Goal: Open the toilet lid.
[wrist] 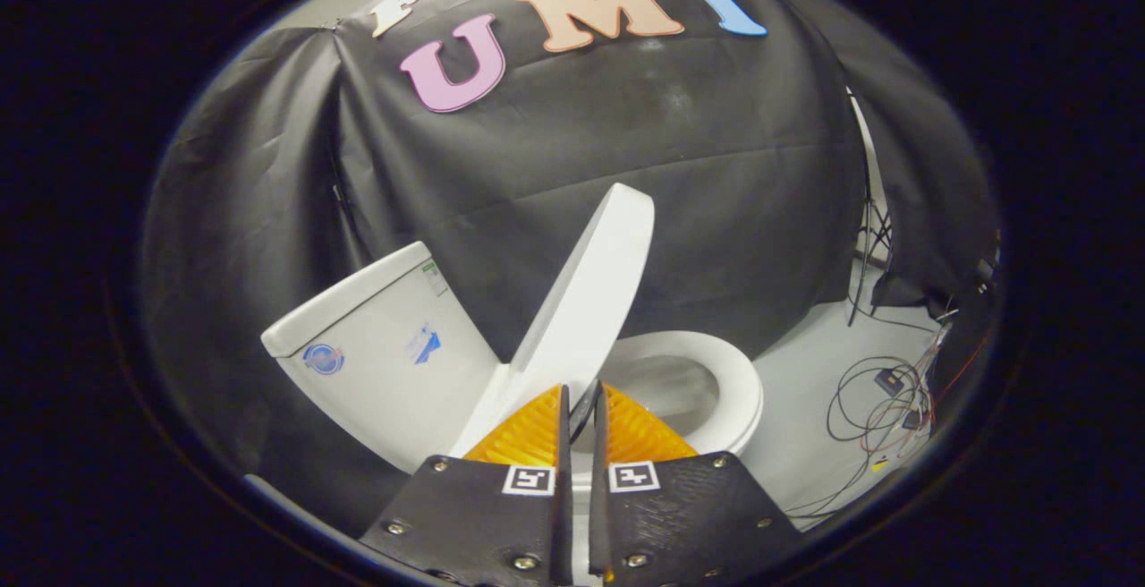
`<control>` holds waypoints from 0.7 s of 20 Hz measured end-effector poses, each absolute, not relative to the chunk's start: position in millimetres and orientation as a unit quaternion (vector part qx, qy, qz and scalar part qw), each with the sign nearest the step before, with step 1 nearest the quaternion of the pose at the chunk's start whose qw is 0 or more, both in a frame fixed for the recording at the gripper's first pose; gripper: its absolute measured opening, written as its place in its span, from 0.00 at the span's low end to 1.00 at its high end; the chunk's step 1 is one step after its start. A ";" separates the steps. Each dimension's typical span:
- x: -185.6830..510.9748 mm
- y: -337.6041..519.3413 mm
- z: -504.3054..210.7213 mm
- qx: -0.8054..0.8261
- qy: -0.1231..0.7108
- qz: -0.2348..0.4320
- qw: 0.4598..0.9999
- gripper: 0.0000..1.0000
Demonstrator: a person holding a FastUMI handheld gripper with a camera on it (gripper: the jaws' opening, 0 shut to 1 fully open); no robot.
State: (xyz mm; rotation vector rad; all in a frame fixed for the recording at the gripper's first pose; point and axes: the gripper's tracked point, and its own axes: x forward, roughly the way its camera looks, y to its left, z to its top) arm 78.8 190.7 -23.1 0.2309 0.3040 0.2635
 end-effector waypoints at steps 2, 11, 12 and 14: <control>76.8 199.3 -15.3 0.111 0.143 0.137 0.974 0.08; 68.9 240.6 13.5 0.099 0.115 0.173 0.973 0.08; 67.6 244.4 16.8 0.097 0.112 0.176 0.973 0.08; 66.0 254.9 21.7 0.091 0.106 0.185 0.973 0.08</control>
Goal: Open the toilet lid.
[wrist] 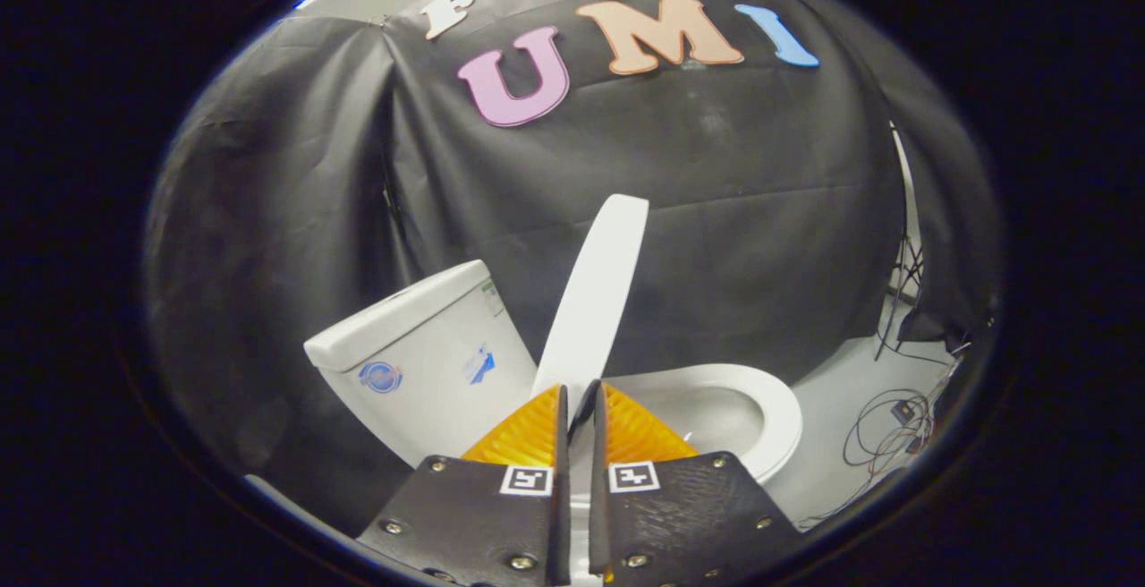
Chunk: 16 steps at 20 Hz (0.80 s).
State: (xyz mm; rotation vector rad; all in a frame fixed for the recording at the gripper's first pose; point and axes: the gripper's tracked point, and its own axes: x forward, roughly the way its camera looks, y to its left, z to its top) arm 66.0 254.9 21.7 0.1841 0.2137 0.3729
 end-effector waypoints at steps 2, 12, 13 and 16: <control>63.5 265.3 26.4 0.087 0.101 0.193 0.972 0.08; 54.2 320.4 46.2 0.055 0.076 0.230 0.969 0.09; 53.5 326.1 47.7 0.054 0.074 0.234 0.968 0.09; 51.4 338.7 49.1 0.049 0.072 0.241 0.967 0.09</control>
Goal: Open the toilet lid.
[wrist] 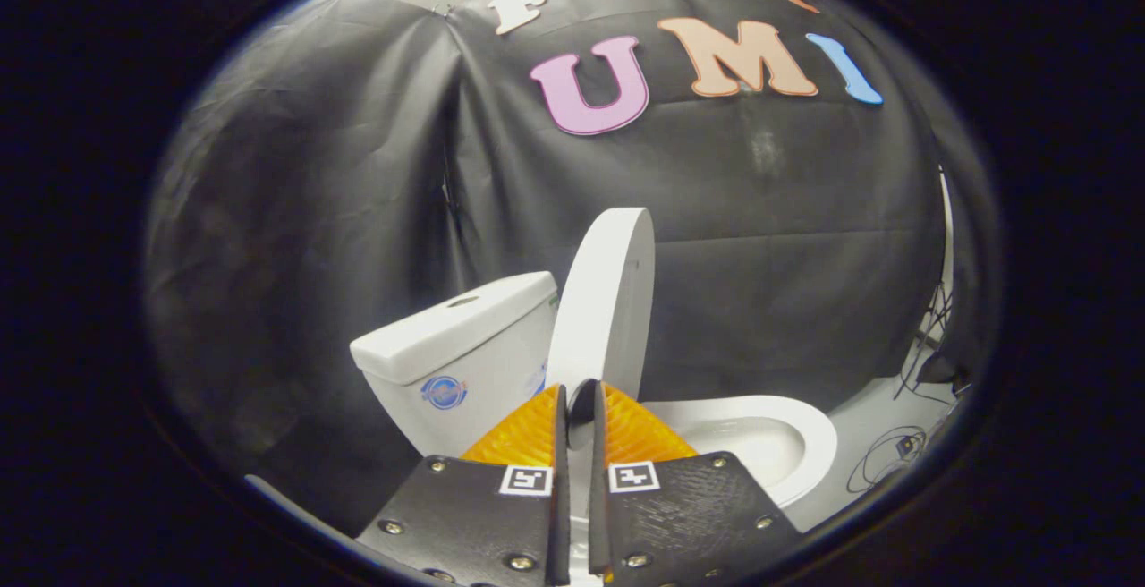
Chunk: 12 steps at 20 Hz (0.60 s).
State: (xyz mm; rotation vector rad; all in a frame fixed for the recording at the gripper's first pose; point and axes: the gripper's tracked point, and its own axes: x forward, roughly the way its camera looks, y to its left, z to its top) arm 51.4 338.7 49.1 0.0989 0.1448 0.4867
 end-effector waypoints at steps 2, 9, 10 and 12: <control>48.5 347.4 50.4 0.046 0.069 0.246 0.966 0.09; 47.0 380.4 53.9 0.046 0.067 0.263 0.961 0.09; 46.5 384.3 54.7 0.045 0.066 0.264 0.961 0.09; 46.6 389.7 53.1 0.045 0.064 0.267 0.961 0.09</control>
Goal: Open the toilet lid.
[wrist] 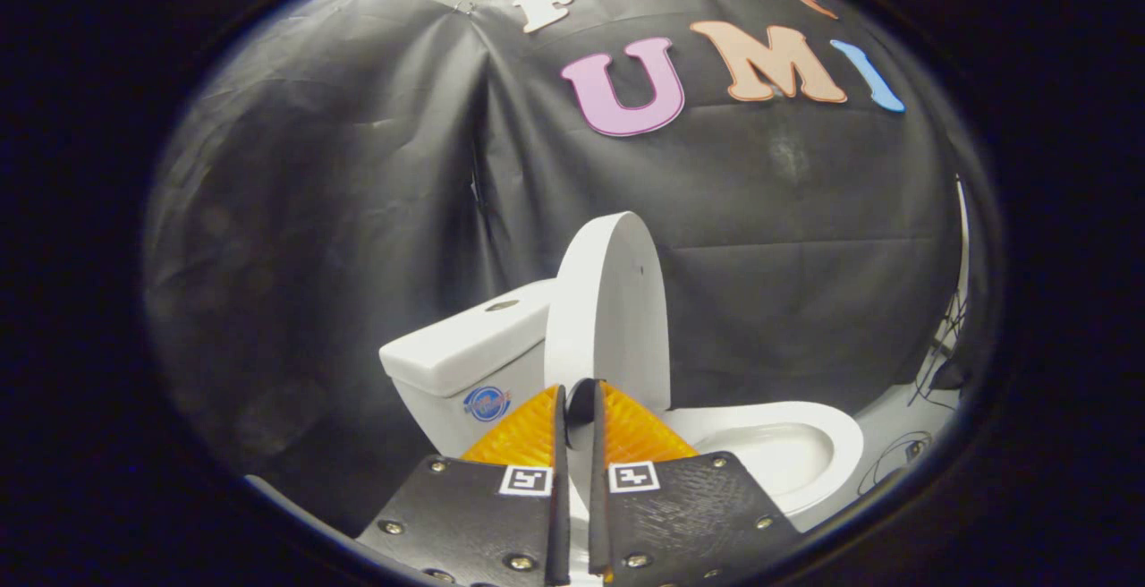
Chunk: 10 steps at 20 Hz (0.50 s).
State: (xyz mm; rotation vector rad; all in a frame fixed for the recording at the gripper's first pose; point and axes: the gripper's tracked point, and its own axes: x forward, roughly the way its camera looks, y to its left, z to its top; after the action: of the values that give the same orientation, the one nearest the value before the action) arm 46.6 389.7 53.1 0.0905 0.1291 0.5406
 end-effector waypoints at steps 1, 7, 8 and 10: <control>45.6 393.1 52.1 0.045 0.063 0.268 0.960 0.09; 41.7 410.2 51.9 0.042 0.060 0.271 0.960 0.09; 41.7 411.8 51.5 0.037 0.060 0.271 0.960 0.09; 40.8 417.0 53.0 0.028 0.056 0.271 0.961 0.09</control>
State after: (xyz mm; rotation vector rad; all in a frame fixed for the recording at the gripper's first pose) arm 40.8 417.0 53.0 0.0576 0.1134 0.5491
